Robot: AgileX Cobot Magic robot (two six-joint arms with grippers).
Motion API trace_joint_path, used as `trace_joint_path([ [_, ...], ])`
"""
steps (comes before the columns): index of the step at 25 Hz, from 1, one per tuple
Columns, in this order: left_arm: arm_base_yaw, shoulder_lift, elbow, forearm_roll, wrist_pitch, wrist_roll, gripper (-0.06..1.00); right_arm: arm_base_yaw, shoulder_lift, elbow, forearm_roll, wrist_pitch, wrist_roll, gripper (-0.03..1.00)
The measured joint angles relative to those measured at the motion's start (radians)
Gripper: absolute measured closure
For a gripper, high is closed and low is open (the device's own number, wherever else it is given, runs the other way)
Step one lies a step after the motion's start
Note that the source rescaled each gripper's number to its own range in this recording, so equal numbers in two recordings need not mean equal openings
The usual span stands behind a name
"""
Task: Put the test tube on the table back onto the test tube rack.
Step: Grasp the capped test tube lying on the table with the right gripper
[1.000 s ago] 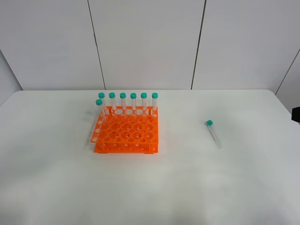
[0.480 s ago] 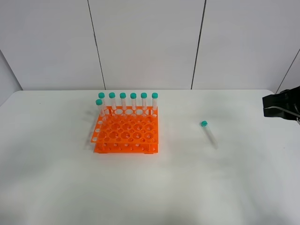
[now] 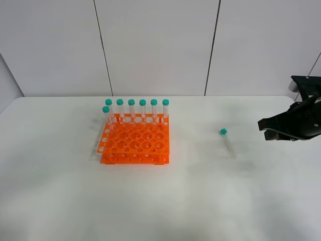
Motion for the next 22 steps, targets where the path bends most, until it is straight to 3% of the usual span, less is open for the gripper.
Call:
trace_joint_path([
  [12, 0.000, 0.000, 0.000, 0.000, 0.000, 0.000, -0.06, 0.113, 0.216, -0.086, -0.014, -0.093, 0.009, 0.46],
  [13, 0.000, 0.000, 0.000, 0.000, 0.000, 0.000, -0.06, 0.113, 0.233, -0.094, -0.020, -0.096, 0.014, 0.42],
  [17, 0.000, 0.000, 0.000, 0.000, 0.000, 0.000, -0.06, 0.113, 0.295, -0.108, -0.034, -0.112, 0.020, 0.04],
  [22, 0.000, 0.000, 0.000, 0.000, 0.000, 0.000, -0.06, 0.113, 0.318, -0.112, -0.025, -0.186, 0.023, -0.03],
])
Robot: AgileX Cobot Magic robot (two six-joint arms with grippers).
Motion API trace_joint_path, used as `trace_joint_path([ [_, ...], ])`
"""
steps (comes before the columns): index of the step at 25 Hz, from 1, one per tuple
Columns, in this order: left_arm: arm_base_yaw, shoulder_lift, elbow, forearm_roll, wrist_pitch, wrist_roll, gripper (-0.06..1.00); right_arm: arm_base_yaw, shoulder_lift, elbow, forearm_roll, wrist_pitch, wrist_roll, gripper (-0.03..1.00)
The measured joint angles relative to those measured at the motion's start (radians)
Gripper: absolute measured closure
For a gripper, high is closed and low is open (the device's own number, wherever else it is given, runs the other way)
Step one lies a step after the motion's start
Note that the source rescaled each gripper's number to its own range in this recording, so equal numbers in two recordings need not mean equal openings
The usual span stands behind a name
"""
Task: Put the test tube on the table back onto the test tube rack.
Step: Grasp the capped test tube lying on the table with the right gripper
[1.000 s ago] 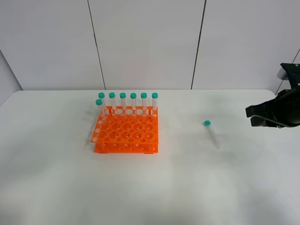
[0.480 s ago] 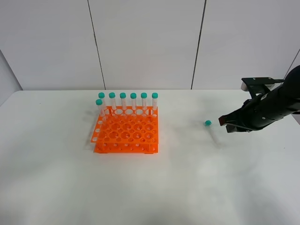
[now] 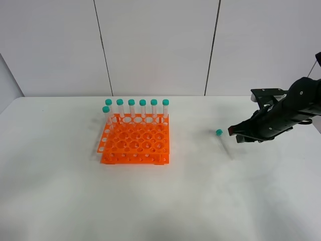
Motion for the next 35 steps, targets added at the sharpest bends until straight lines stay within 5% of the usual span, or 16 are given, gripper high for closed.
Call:
trace_joint_path([
  [21, 0.000, 0.000, 0.000, 0.000, 0.000, 0.000, -0.06, 0.000, 0.207, -0.008, 0.074, -0.077, -0.065, -0.03],
  [35, 0.000, 0.000, 0.000, 0.000, 0.000, 0.000, -0.06, 0.000, 0.215, -0.095, 0.091, -0.015, -0.080, -0.03],
])
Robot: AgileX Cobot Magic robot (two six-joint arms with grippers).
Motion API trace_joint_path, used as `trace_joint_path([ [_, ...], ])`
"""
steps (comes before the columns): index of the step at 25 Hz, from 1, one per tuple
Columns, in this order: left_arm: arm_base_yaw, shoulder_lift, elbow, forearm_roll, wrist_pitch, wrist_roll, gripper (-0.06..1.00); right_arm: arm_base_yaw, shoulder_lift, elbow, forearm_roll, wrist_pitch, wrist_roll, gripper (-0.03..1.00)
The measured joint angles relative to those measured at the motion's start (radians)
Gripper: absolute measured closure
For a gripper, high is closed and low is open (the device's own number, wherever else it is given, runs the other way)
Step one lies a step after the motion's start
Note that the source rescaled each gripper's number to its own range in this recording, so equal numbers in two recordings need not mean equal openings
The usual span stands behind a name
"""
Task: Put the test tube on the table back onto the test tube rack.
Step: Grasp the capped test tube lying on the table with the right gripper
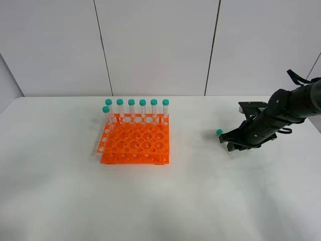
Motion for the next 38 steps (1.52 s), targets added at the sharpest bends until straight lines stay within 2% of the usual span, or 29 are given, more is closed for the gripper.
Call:
trace_joint_path([
  [22, 0.000, 0.000, 0.000, 0.000, 0.000, 0.000, -0.06, 0.000, 0.054, -0.008, 0.028, -0.021, -0.007, -0.03],
  [23, 0.000, 0.000, 0.000, 0.000, 0.000, 0.000, -0.06, 0.000, 0.054, -0.008, 0.028, -0.022, -0.007, -0.01],
  [24, 0.000, 0.000, 0.000, 0.000, 0.000, 0.000, -0.06, 0.000, 0.054, -0.008, 0.028, -0.025, -0.007, 0.07],
  [26, 0.000, 0.000, 0.000, 0.000, 0.000, 0.000, -0.06, 0.000, 0.055, -0.008, 0.028, -0.029, -0.007, 0.33],
  [29, 0.000, 0.000, 0.000, 0.000, 0.000, 0.000, -0.06, 0.000, 0.057, -0.008, 0.029, -0.035, -0.007, 0.92],
  [30, 0.000, 0.000, 0.000, 0.000, 0.000, 0.000, -0.06, 0.000, 0.057, -0.008, 0.030, -0.035, -0.007, 0.96],
  [38, 0.000, 0.000, 0.000, 0.000, 0.000, 0.000, -0.06, 0.000, 0.057, -0.008, 0.032, -0.035, -0.007, 0.96],
])
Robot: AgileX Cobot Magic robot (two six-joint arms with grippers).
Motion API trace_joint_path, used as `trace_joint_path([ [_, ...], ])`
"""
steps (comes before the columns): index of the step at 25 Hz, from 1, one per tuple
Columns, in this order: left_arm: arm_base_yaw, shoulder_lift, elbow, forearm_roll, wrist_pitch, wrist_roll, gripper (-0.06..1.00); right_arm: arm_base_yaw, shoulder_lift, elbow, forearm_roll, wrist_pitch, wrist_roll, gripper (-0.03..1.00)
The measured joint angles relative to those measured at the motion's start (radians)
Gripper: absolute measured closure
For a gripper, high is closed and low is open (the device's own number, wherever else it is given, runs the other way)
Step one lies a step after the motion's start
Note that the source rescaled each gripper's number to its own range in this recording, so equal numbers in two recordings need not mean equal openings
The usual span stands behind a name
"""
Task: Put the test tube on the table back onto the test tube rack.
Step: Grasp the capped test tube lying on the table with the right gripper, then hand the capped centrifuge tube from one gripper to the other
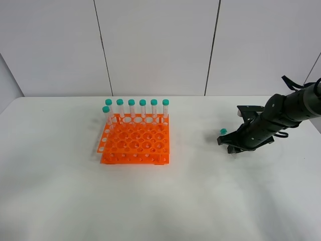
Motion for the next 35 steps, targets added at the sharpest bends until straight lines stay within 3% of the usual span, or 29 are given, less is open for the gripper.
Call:
trace_joint_path([
  [8, 0.000, 0.000, 0.000, 0.000, 0.000, 0.000, -0.06, 0.000, -0.016, 0.001, 0.000, 0.013, -0.047, 0.96],
  [20, 0.000, 0.000, 0.000, 0.000, 0.000, 0.000, -0.06, 0.000, -0.206, 0.001, 0.008, 0.010, -0.123, 0.96],
  [30, 0.000, 0.000, 0.000, 0.000, 0.000, 0.000, -0.06, 0.000, -0.284, 0.001, 0.241, -0.001, -0.383, 0.96],
  [35, 0.000, 0.000, 0.000, 0.000, 0.000, 0.000, -0.06, 0.017, -0.284, 0.001, 0.266, -0.004, -0.450, 0.96],
])
